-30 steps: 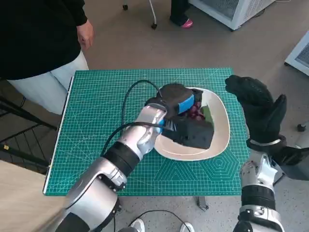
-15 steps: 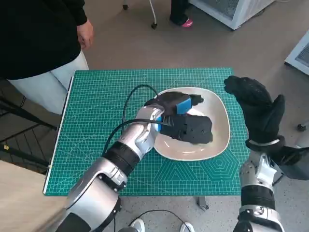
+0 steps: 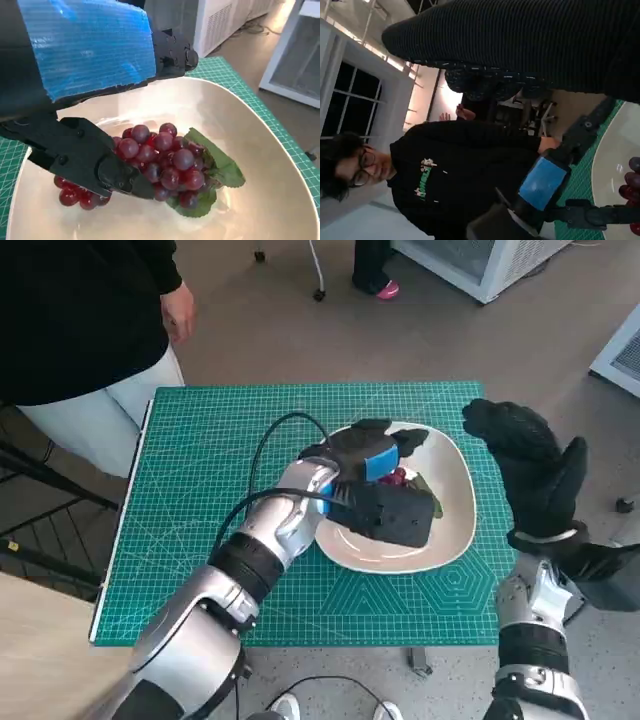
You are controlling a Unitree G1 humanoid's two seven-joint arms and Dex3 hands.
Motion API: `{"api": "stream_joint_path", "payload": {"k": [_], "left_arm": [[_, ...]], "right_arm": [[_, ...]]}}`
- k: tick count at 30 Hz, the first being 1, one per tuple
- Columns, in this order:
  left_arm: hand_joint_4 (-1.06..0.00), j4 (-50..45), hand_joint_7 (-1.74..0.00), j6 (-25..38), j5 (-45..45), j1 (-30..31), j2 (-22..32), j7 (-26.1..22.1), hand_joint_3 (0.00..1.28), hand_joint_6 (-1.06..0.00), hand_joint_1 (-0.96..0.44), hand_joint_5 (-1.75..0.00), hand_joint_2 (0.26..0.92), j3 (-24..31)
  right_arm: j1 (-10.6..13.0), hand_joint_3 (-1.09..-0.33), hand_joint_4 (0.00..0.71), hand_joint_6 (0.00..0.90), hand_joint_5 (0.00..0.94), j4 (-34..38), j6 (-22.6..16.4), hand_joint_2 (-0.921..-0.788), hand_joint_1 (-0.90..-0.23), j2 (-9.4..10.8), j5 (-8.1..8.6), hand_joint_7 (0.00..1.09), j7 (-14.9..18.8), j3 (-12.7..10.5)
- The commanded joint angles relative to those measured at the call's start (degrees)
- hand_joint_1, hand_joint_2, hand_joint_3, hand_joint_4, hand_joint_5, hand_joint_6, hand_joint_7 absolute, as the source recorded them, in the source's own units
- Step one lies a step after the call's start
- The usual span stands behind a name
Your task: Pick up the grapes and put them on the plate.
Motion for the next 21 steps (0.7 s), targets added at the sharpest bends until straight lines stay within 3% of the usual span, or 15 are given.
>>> {"api": "stream_joint_path", "payload": {"k": [1, 7, 13, 18, 21], "left_arm": [[0.0, -2.11, -0.01, -2.82, -0.89, 2.01, 3.32, 0.91, 0.02, -0.1, -0.57, 0.0, 0.781, 1.22], [0.0, -5.08, -0.01, -4.58, -2.24, 3.96, 5.77, 0.31, 0.02, -0.11, -0.54, 0.0, 0.798, 2.92], [0.0, -11.57, -0.01, -16.47, -18.61, 13.37, 13.98, -6.33, 0.04, -0.12, -0.51, 0.0, 0.86, 16.22], [0.0, -11.08, -0.01, -20.38, -26.97, 15.86, 14.01, -11.41, 0.04, -0.11, -0.5, 0.0, 0.892, 21.23], [0.0, -12.43, 0.0, -22.26, -42.77, 21.38, 11.2, -19.07, 0.07, -0.1, -0.54, 0.0, 0.905, 31.17]], "right_arm": [[0.36, -0.514, 0.56, 0.507, 0.001, 0.93, 0.15, -0.921, -0.389, 0.15, -0.39, 0.0, 0.25, 0.06], [0.42, -0.511, 0.562, 0.509, 0.002, 0.84, 0.07, -0.921, -0.388, 0.22, -0.32, 0.0, 0.25, 0.12], [0.86, -0.506, 0.566, 0.512, 0.003, 0.54, -0.33, -0.921, -0.388, 0.74, -0.22, 0.0, 0.25, 0.21], [0.9, -0.502, 0.568, 0.514, 0.003, 0.58, -0.54, -0.921, -0.388, 0.86, -0.19, 0.0, 0.24, 0.26], [1.05, -0.497, 0.573, 0.522, 0.005, 0.6, -1.1, -0.921, -0.388, 1.34, -0.26, 0.01, 0.05, 0.33]]}}
